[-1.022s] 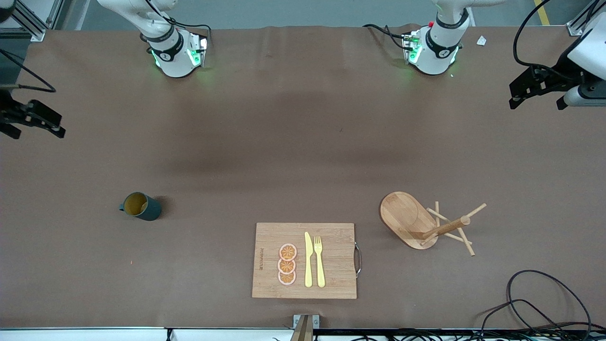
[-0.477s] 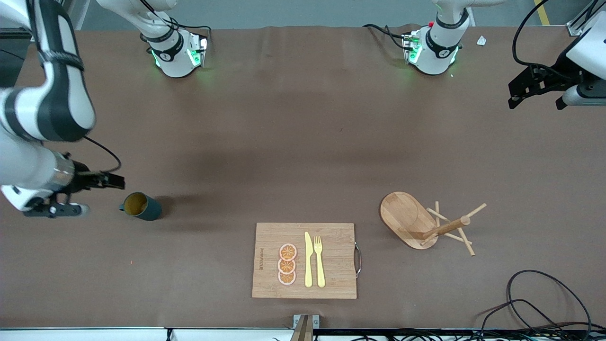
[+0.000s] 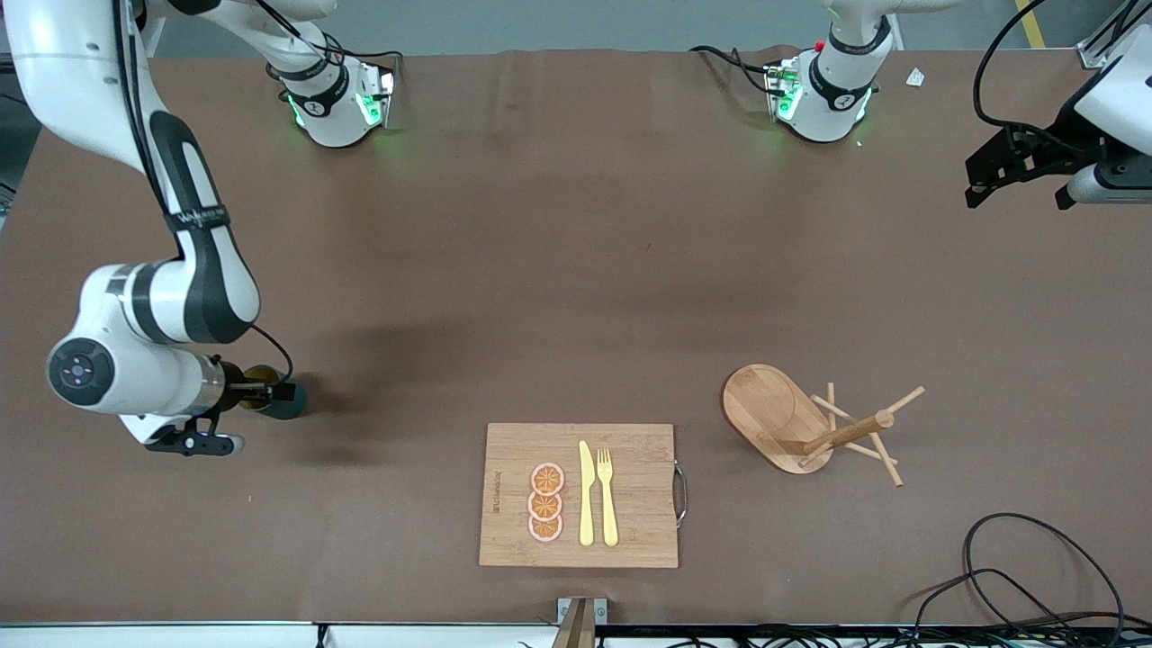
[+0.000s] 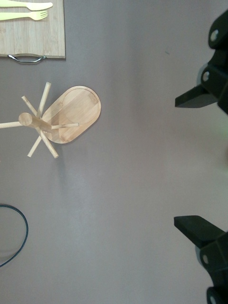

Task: Pass cup and hang on rack

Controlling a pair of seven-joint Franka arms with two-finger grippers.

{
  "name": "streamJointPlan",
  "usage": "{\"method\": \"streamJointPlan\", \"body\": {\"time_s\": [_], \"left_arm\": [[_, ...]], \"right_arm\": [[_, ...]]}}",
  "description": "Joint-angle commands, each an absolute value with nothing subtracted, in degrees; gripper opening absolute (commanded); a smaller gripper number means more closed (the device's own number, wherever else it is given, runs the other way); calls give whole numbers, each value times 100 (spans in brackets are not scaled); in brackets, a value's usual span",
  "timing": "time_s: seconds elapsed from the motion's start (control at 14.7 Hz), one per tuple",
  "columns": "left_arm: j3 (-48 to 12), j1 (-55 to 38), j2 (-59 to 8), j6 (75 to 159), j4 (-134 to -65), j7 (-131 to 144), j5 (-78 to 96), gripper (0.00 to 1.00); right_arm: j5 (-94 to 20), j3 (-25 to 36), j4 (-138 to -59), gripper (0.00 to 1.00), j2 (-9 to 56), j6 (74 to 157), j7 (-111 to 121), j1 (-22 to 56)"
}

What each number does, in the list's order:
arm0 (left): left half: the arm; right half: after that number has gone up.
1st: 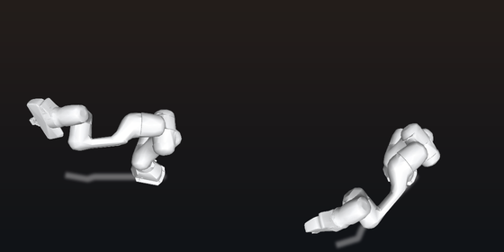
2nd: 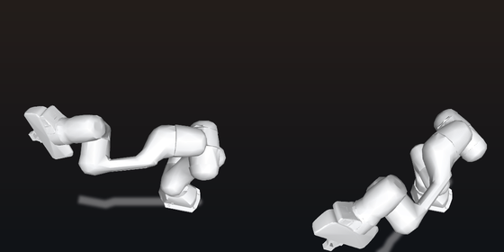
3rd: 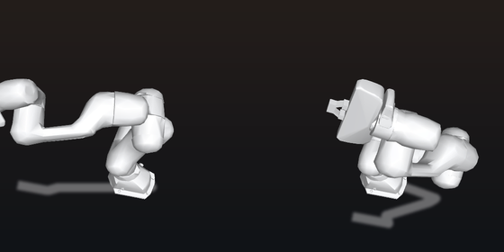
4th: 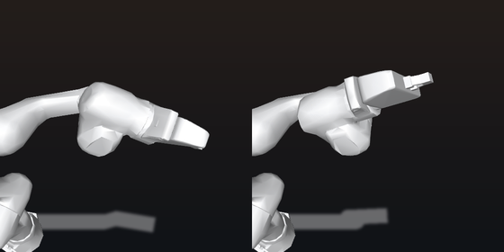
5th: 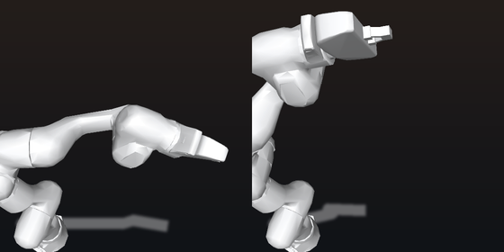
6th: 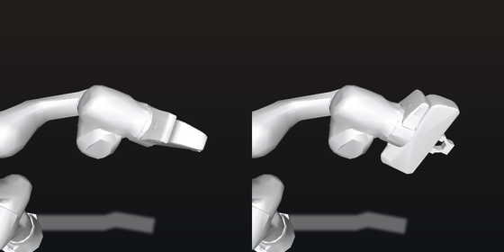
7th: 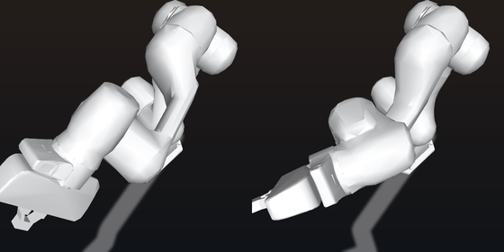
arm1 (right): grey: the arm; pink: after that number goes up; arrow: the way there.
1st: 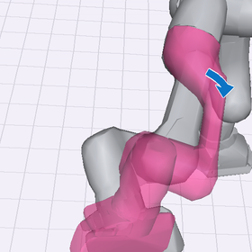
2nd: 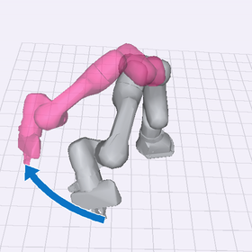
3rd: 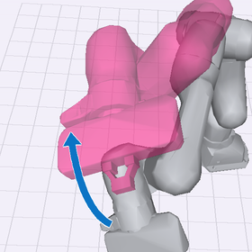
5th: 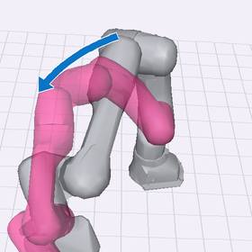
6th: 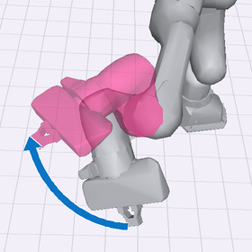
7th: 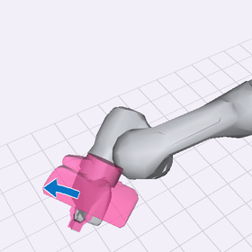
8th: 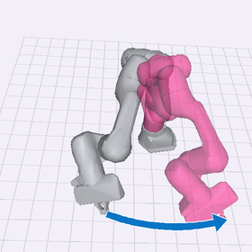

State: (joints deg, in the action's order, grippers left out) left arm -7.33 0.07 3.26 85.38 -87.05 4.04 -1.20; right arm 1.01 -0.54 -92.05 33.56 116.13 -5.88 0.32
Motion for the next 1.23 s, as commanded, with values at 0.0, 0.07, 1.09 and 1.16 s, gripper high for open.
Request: {"method": "streamJointPlan", "body": {"time_s": [0.0,0.07,1.09,1.16], "left_arm": [[-747,44,351,8429,-8613,272,-53,100],[-747,44,360,8420,-8613,272,-53,100],[-747,44,360,8429,-8613,281,-44,100],[-747,44,360,8429,-8613,281,-44,100]], "right_arm": [[53,-88,-9360,79,3427,11812,-659,-26],[53,-88,-9360,59,3445,11812,-659,-26],[-833,-105,-8201,0,3595,11426,-2299,1000],[-1000,-105,-8122,0,3647,11434,-2781,1202]]}}
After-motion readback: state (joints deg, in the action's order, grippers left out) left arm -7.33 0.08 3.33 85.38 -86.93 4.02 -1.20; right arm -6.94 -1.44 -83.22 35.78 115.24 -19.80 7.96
